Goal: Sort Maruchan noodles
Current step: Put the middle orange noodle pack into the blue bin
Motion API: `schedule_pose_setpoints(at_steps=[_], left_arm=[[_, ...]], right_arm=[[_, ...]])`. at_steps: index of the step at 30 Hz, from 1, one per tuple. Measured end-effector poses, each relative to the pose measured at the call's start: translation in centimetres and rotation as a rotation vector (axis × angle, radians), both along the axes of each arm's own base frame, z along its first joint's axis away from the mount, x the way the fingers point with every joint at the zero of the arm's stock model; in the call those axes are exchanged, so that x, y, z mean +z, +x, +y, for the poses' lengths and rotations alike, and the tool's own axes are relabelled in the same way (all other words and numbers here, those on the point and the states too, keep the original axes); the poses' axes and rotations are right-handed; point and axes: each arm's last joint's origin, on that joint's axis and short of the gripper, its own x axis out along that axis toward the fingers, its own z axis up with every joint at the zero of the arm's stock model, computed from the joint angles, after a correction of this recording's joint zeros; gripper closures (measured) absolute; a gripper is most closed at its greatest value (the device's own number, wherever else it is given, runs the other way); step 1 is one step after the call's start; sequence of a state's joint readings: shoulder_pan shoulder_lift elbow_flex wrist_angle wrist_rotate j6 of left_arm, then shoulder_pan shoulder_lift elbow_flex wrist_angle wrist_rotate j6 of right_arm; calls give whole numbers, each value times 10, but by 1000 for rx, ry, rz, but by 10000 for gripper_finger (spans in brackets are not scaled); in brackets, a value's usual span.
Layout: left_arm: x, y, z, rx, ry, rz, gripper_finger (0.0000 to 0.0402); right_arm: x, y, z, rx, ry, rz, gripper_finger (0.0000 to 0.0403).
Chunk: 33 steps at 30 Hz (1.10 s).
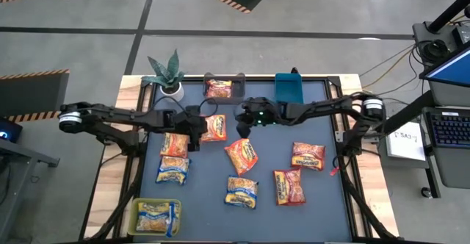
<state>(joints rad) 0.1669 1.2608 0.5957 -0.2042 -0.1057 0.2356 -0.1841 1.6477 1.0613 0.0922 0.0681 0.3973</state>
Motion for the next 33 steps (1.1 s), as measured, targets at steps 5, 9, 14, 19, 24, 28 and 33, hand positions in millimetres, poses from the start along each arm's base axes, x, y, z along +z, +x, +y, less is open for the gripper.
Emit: schedule_pose_setpoints(at_steps=[5, 9, 14, 19, 24, 28, 33], left_arm=[[-9, -3, 0, -14, 15, -44, 401], [-16, -6, 2, -22, -16, -44, 401], [-27, -14, 4, 10, -42, -15, 401], [-35, -18, 4, 24, -51, -17, 401], [-40, -20, 4, 37, -65, -9, 401], [-47, -22, 4, 42, -74, 15, 401], [-54, -19, 4, 41, -76, 26, 401]], right_arm=[[-9, 18, -5, -6, 20, 86, 377], [-18, 32, -8, -6, 25, 111, 377], [-22, 43, -10, -25, 47, 104, 373], [-24, 46, -16, -40, 131, 89, 357], [-24, 45, -22, -52, 200, 75, 294], [-24, 45, -22, -58, 213, 66, 226], [-23, 47, -22, -64, 221, 39, 152]])
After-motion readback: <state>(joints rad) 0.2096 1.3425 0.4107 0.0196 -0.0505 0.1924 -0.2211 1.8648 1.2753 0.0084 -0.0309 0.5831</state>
